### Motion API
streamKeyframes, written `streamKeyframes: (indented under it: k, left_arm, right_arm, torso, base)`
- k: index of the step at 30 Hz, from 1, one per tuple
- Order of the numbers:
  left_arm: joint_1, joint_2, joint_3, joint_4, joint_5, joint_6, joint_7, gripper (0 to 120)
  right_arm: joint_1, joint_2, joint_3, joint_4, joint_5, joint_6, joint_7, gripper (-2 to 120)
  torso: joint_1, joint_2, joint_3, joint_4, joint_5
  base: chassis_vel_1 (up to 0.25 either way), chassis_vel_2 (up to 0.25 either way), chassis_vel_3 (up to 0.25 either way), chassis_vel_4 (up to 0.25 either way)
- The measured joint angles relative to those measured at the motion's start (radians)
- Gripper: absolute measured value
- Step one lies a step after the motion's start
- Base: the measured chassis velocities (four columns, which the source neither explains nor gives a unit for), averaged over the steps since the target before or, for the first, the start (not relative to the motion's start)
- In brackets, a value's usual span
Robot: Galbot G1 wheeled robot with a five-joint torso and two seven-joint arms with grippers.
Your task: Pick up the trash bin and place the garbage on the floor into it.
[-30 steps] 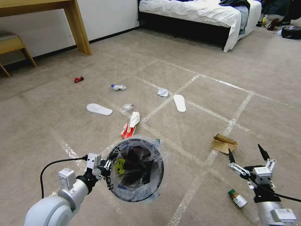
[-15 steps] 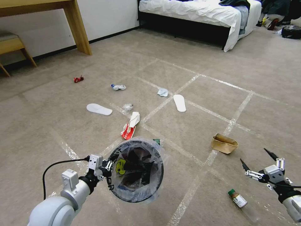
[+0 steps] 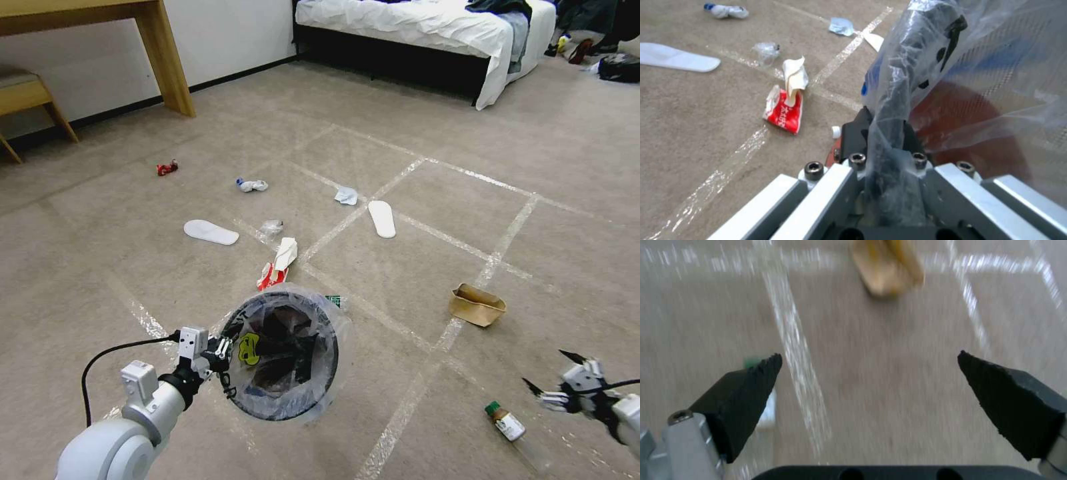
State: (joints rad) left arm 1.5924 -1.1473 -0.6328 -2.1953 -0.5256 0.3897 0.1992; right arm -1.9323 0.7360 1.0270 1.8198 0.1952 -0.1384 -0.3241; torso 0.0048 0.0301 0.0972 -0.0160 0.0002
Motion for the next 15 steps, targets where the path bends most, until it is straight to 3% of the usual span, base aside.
streamKeyframes:
  k: [2,4,6,7,15]
  left_arm:
    - [-0.025,0.004,0.007,0.018,-0.012,0.000,-0.001,1]
    - [-0.034,0.006,0.011,0.024,-0.016,0.000,-0.002,1]
    - [-0.041,0.007,0.014,0.028,-0.021,0.000,-0.003,1]
    - [-0.052,0.013,0.017,0.037,-0.031,0.001,-0.007,1]
    - [-0.063,0.025,0.015,0.058,-0.044,0.002,-0.008,1]
  right_arm:
    - [-0.048,-0.095,0.055,-0.067,0.054,-0.073,-0.076,100]
    - [-0.049,-0.124,0.052,-0.100,0.080,-0.089,-0.093,100]
    - [-0.044,-0.153,0.031,-0.136,0.123,-0.108,-0.104,100]
    - [-0.008,-0.204,-0.036,-0.213,0.206,-0.151,-0.117,100]
    - [0.215,-0.245,-0.320,-0.383,0.419,-0.234,-0.107,100]
  torso:
    - [0.000,0.000,0.000,-0.0001,-0.0006]
    - [0.000,0.000,0.000,0.0000,0.0000]
    - [0.000,0.000,0.000,0.0001,-0.0002]
    - [0.000,0.000,0.000,0.0000,0.0001]
    - [0.000,0.000,0.000,-0.0002,-0.0001]
  base:
    - [0.000,0.000,0.000,0.000]
    - [0.000,0.000,0.000,0.000]
    - [0.000,0.000,0.000,0.000]
    - [0.000,0.000,0.000,0.000]
    - [0.000,0.000,0.000,0.000]
